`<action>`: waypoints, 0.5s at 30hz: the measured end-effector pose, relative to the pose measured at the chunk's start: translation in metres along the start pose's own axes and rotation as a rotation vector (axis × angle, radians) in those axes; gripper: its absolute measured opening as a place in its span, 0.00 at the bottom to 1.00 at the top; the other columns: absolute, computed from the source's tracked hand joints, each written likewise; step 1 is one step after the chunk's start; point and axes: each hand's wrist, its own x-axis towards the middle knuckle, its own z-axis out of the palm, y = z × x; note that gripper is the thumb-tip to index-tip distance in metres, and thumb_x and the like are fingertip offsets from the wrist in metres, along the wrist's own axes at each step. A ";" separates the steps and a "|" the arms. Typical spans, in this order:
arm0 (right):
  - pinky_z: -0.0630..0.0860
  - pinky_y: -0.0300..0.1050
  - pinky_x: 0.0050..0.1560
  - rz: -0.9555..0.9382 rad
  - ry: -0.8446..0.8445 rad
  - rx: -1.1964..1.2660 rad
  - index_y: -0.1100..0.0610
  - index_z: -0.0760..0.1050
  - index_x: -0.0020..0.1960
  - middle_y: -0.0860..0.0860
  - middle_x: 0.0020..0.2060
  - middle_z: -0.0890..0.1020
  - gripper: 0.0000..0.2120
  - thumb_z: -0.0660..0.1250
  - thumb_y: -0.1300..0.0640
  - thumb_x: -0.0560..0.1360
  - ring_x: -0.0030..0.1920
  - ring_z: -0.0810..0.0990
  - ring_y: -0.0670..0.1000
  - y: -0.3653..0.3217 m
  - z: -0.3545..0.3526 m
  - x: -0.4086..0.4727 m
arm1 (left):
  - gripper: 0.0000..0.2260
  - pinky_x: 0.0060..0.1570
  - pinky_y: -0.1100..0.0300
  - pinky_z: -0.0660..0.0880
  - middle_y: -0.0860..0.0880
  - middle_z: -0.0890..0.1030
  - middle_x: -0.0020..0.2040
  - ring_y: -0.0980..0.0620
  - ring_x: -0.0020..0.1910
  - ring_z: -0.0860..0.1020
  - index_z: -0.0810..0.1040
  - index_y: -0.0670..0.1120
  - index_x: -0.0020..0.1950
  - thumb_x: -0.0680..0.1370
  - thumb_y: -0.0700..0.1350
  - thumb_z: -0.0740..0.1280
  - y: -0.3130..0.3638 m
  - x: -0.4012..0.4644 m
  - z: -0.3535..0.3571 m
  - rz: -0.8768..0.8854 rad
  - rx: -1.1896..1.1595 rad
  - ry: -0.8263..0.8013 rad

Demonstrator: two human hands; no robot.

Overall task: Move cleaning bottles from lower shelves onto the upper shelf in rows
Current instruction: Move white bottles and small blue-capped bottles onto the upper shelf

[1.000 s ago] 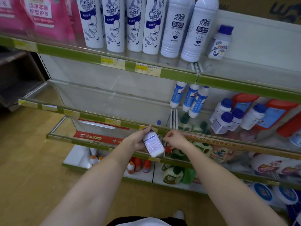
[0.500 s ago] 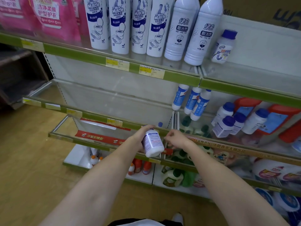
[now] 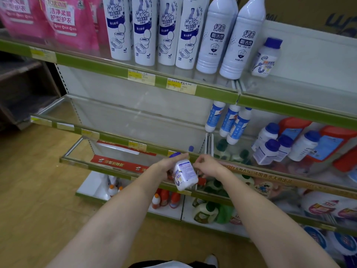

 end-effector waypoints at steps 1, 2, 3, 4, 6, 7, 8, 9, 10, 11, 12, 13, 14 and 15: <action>0.82 0.50 0.46 0.000 -0.003 0.004 0.58 0.76 0.54 0.55 0.43 0.83 0.07 0.66 0.54 0.81 0.43 0.81 0.52 0.001 0.000 0.000 | 0.19 0.45 0.55 0.79 0.46 0.84 0.38 0.46 0.36 0.82 0.81 0.45 0.43 0.70 0.61 0.76 0.000 0.000 0.002 0.003 0.004 0.026; 0.82 0.50 0.46 -0.001 -0.003 0.002 0.58 0.76 0.53 0.54 0.43 0.83 0.07 0.66 0.54 0.81 0.43 0.81 0.51 0.001 0.000 -0.001 | 0.16 0.39 0.58 0.77 0.47 0.82 0.33 0.48 0.31 0.80 0.79 0.46 0.39 0.72 0.59 0.74 -0.001 0.000 0.003 -0.002 -0.016 0.038; 0.82 0.50 0.46 0.000 -0.001 0.000 0.58 0.76 0.54 0.54 0.43 0.83 0.07 0.65 0.55 0.81 0.43 0.82 0.51 0.002 0.000 -0.001 | 0.15 0.34 0.61 0.76 0.47 0.81 0.31 0.48 0.28 0.79 0.78 0.46 0.37 0.74 0.57 0.72 -0.001 -0.001 0.005 -0.007 -0.054 0.045; 0.83 0.51 0.47 0.003 0.000 0.001 0.58 0.76 0.54 0.55 0.44 0.84 0.07 0.65 0.55 0.81 0.43 0.82 0.51 0.002 0.000 -0.001 | 0.15 0.31 0.62 0.75 0.47 0.81 0.30 0.48 0.26 0.79 0.78 0.45 0.36 0.75 0.54 0.71 0.000 -0.004 0.007 -0.006 -0.098 0.053; 0.83 0.52 0.49 0.009 -0.009 0.017 0.58 0.75 0.55 0.55 0.45 0.84 0.07 0.66 0.55 0.81 0.44 0.83 0.51 0.004 0.001 -0.002 | 0.13 0.29 0.61 0.76 0.46 0.81 0.31 0.47 0.27 0.79 0.78 0.44 0.38 0.74 0.51 0.73 -0.003 -0.001 0.007 0.022 -0.172 0.071; 0.83 0.52 0.49 0.010 -0.015 0.028 0.57 0.75 0.55 0.55 0.46 0.84 0.07 0.66 0.54 0.81 0.44 0.83 0.51 0.005 0.001 -0.002 | 0.12 0.30 0.60 0.77 0.46 0.81 0.32 0.47 0.28 0.80 0.77 0.44 0.41 0.72 0.50 0.76 -0.004 -0.001 0.007 0.051 -0.208 0.098; 0.82 0.52 0.50 0.009 -0.019 0.040 0.57 0.75 0.56 0.55 0.47 0.84 0.07 0.66 0.54 0.81 0.44 0.83 0.51 0.006 0.002 -0.003 | 0.14 0.31 0.58 0.77 0.45 0.81 0.34 0.46 0.29 0.80 0.77 0.44 0.45 0.69 0.48 0.78 -0.006 -0.002 0.006 0.078 -0.241 0.131; 0.82 0.53 0.52 0.010 -0.024 0.054 0.57 0.75 0.56 0.55 0.48 0.84 0.08 0.66 0.54 0.81 0.45 0.83 0.51 0.007 0.003 -0.003 | 0.17 0.33 0.57 0.78 0.45 0.82 0.36 0.46 0.31 0.81 0.78 0.43 0.49 0.67 0.48 0.80 -0.008 -0.001 0.005 0.096 -0.251 0.146; 0.82 0.53 0.53 0.012 -0.027 0.064 0.57 0.75 0.57 0.54 0.48 0.84 0.08 0.66 0.54 0.81 0.46 0.83 0.52 0.008 0.003 -0.004 | 0.20 0.35 0.55 0.79 0.44 0.82 0.38 0.45 0.33 0.82 0.78 0.43 0.52 0.68 0.49 0.81 -0.009 -0.002 0.004 0.105 -0.257 0.139; 0.82 0.53 0.53 0.017 -0.031 0.077 0.57 0.75 0.57 0.54 0.48 0.84 0.08 0.65 0.54 0.81 0.48 0.83 0.53 0.009 0.003 -0.005 | 0.19 0.37 0.54 0.80 0.44 0.83 0.39 0.45 0.35 0.83 0.79 0.42 0.53 0.69 0.51 0.80 -0.010 -0.004 0.005 0.102 -0.271 0.106; 0.82 0.53 0.54 0.025 -0.038 0.090 0.56 0.75 0.57 0.54 0.49 0.84 0.07 0.65 0.54 0.81 0.49 0.83 0.53 0.009 0.003 -0.006 | 0.16 0.39 0.52 0.81 0.43 0.83 0.41 0.45 0.37 0.83 0.80 0.42 0.51 0.72 0.52 0.78 -0.010 -0.007 0.005 0.086 -0.298 0.058; 0.82 0.52 0.53 0.034 -0.047 0.108 0.56 0.75 0.56 0.55 0.50 0.83 0.06 0.65 0.54 0.81 0.50 0.83 0.54 0.010 0.004 -0.007 | 0.14 0.42 0.51 0.82 0.42 0.83 0.42 0.44 0.39 0.83 0.80 0.42 0.49 0.75 0.52 0.75 -0.010 -0.009 0.006 0.074 -0.337 0.015; 0.83 0.51 0.52 0.041 -0.058 0.125 0.55 0.75 0.55 0.55 0.50 0.83 0.06 0.66 0.54 0.81 0.49 0.84 0.54 0.012 0.004 -0.007 | 0.13 0.45 0.49 0.82 0.41 0.83 0.44 0.43 0.42 0.83 0.79 0.42 0.48 0.77 0.52 0.72 -0.011 -0.008 0.005 0.075 -0.380 -0.001; 0.83 0.50 0.50 0.048 -0.067 0.140 0.55 0.74 0.55 0.55 0.50 0.83 0.05 0.66 0.54 0.81 0.48 0.84 0.53 0.013 0.004 -0.008 | 0.12 0.48 0.48 0.82 0.40 0.82 0.46 0.42 0.44 0.82 0.78 0.42 0.49 0.79 0.51 0.71 -0.011 -0.008 0.005 0.080 -0.398 -0.010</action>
